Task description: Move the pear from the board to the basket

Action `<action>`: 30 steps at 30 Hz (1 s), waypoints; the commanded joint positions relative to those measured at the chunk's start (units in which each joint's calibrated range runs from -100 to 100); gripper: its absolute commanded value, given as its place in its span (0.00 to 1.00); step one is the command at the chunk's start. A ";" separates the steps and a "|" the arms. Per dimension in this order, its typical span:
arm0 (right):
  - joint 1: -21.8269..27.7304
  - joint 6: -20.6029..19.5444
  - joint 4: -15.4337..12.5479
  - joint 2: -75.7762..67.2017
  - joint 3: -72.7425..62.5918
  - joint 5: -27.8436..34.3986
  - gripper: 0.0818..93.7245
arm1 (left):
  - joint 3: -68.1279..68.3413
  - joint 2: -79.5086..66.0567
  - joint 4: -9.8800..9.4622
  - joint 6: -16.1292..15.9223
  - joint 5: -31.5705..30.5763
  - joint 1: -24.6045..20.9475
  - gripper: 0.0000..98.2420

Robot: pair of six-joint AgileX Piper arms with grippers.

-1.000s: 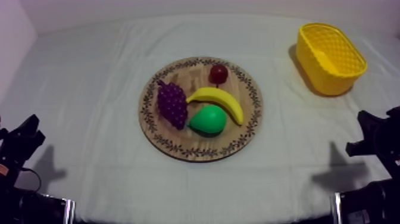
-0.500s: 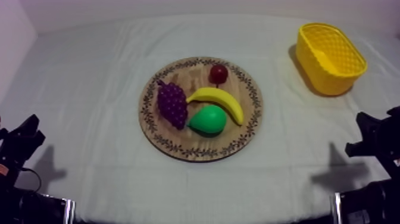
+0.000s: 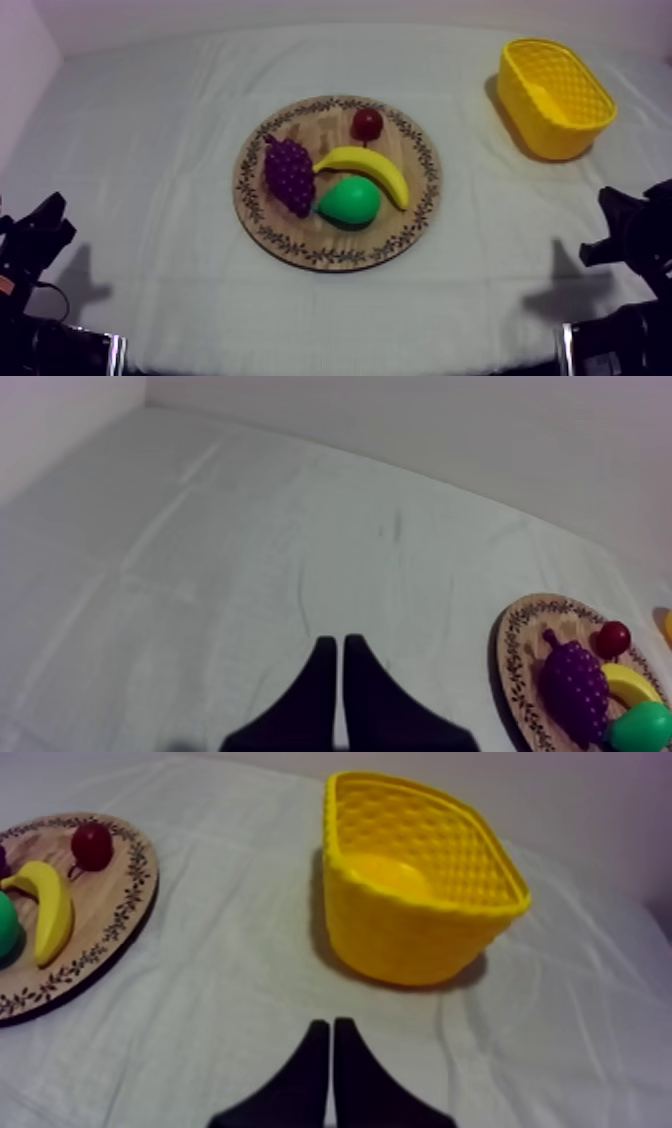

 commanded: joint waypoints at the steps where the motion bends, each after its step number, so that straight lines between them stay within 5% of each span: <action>1: 0.30 2.22 -1.32 0.08 -0.05 -0.96 0.01 | -0.05 -0.02 -0.01 0.00 0.01 0.00 0.00; 10: 0.14 0.26 -0.64 7.17 -10.97 -4.53 0.00 | -0.05 -0.02 -0.01 0.00 0.01 0.00 0.00; 19: -4.44 -0.15 -3.75 25.15 -37.60 5.97 0.00 | -0.05 -0.02 -0.01 0.00 0.01 0.00 0.00; 30: -12.23 9.39 -10.27 47.82 -54.96 19.38 0.00 | -0.05 -0.02 -0.01 0.00 0.01 0.00 0.00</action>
